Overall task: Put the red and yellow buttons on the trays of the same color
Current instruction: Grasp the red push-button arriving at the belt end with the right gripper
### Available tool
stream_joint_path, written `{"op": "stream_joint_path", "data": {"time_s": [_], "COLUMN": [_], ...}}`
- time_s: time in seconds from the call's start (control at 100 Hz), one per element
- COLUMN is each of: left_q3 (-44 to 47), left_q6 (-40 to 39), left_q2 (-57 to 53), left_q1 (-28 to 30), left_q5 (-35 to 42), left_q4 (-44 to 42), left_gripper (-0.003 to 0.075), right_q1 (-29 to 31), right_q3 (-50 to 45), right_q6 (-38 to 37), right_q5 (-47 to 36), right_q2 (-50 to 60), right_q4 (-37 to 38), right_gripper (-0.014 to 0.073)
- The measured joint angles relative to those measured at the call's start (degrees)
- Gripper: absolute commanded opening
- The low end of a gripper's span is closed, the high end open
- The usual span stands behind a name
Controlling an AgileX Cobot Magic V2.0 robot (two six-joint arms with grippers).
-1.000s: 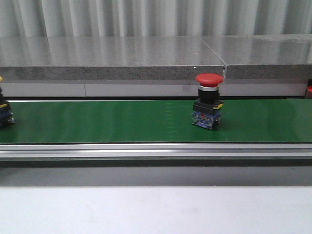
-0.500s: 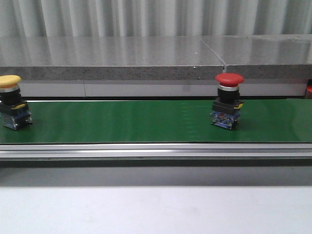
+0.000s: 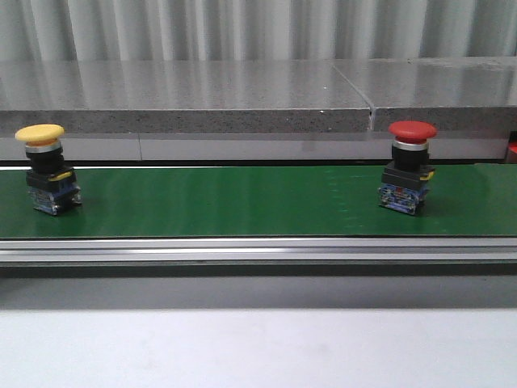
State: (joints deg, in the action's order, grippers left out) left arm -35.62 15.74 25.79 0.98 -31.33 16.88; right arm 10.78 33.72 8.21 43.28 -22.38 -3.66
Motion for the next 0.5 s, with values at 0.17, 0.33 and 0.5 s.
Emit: {"op": "stream_joint_path", "data": {"time_s": [0.17,0.33,0.5], "left_q3": [0.6,0.8,0.9], "left_q6": [0.0,0.0,0.0], "left_q2": [0.0,0.0,0.0], "left_q1": [0.0,0.0,0.0], "left_q5": [0.0,0.0,0.0], "left_q4": [0.0,0.0,0.1], "left_gripper": [-0.0020,-0.0020,-0.0020], "right_q1": [0.0,0.0,0.0], "right_q3": [0.0,0.0,0.0], "right_q6": [0.0,0.0,0.0], "right_q5": [0.0,-0.3,-0.7], "right_q2": [0.0,0.0,0.0], "right_q4": [0.0,0.0,0.0], "right_gripper": [-0.0071,-0.0071,0.0010]}}
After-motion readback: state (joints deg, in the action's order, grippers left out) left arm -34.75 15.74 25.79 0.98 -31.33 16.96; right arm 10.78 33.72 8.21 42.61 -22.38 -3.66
